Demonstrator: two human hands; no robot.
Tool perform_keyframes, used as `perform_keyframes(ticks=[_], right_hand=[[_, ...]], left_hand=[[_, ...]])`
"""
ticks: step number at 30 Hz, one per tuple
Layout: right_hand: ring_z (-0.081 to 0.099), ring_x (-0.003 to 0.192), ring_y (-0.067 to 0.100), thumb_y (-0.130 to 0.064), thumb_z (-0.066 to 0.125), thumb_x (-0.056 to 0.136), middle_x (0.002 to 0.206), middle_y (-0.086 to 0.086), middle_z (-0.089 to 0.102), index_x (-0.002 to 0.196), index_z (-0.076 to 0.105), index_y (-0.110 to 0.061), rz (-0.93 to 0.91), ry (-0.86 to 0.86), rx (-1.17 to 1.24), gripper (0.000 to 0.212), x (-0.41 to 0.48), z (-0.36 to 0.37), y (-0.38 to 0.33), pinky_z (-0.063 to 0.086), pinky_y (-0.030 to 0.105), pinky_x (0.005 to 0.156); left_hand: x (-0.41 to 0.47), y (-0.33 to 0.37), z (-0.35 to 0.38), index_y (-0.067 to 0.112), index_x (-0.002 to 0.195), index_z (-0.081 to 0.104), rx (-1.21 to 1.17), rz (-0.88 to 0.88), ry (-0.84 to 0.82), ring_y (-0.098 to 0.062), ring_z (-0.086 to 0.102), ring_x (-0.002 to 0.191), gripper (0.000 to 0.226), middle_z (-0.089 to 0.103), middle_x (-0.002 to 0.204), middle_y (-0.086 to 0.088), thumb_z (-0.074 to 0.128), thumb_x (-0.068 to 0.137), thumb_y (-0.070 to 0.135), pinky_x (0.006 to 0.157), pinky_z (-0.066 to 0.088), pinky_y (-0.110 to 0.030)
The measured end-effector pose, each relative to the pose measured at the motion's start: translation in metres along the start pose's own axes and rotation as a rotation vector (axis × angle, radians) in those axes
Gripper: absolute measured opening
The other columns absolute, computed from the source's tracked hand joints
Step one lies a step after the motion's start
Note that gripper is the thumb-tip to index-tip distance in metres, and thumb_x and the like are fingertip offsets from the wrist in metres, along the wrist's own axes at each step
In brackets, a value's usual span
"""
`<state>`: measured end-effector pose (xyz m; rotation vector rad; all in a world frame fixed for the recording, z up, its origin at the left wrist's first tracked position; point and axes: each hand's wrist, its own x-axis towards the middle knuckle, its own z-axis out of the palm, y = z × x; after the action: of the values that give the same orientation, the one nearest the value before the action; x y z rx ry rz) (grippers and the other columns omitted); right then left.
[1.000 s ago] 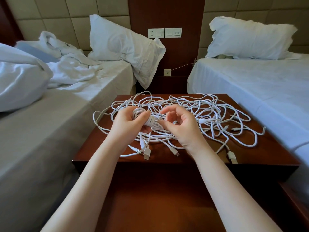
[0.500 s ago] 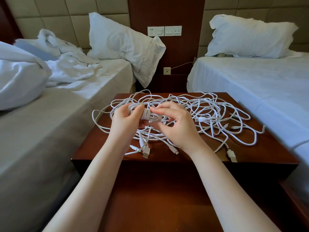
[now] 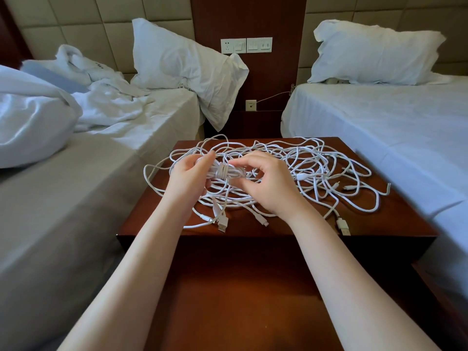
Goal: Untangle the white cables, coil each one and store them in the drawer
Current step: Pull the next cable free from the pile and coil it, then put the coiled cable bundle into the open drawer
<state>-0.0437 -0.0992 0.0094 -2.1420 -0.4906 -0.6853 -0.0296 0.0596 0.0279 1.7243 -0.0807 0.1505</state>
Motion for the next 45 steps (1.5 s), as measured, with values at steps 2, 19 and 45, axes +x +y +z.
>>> perform_keyframes(ticks=[2, 19, 45], right_hand=[[0.056, 0.091, 0.006, -0.018, 0.079, 0.079, 0.095, -0.009, 0.064, 0.108, 0.073, -0.015, 0.018, -0.023, 0.013, 0.030, -0.003, 0.002, -0.009, 0.039, 0.013, 0.078], [0.056, 0.084, 0.007, -0.027, 0.074, 0.079, 0.091, -0.013, 0.065, 0.096, 0.071, -0.023, 0.124, -0.332, -0.028, 0.018, -0.094, 0.046, -0.087, 0.050, 0.033, 0.079], [0.058, 0.095, 0.014, -0.034, 0.062, 0.091, 0.104, -0.004, 0.062, 0.107, 0.068, -0.022, 0.313, -0.951, 0.039, 0.021, -0.164, 0.087, -0.114, 0.049, 0.029, 0.084]], left_hand=[[-0.006, 0.002, -0.007, 0.012, 0.081, 0.063, 0.030, 0.005, 0.036, -0.015, 0.051, 0.063, 0.026, 0.055, 0.065, 0.000, 0.054, 0.094, 0.033, 0.060, 0.041, -0.032], [-0.117, -0.036, -0.090, 0.016, 0.075, 0.067, 0.292, -0.011, 0.049, -0.005, 0.053, 0.051, 0.021, 0.063, 0.064, -0.002, 0.055, 0.093, 0.015, 0.049, 0.042, -0.017], [-0.160, -0.078, -0.124, 0.000, 0.079, 0.073, 0.926, 0.280, -0.132, -0.031, 0.064, 0.089, 0.003, 0.070, 0.093, -0.015, 0.070, 0.079, 0.001, 0.077, 0.028, -0.008]])
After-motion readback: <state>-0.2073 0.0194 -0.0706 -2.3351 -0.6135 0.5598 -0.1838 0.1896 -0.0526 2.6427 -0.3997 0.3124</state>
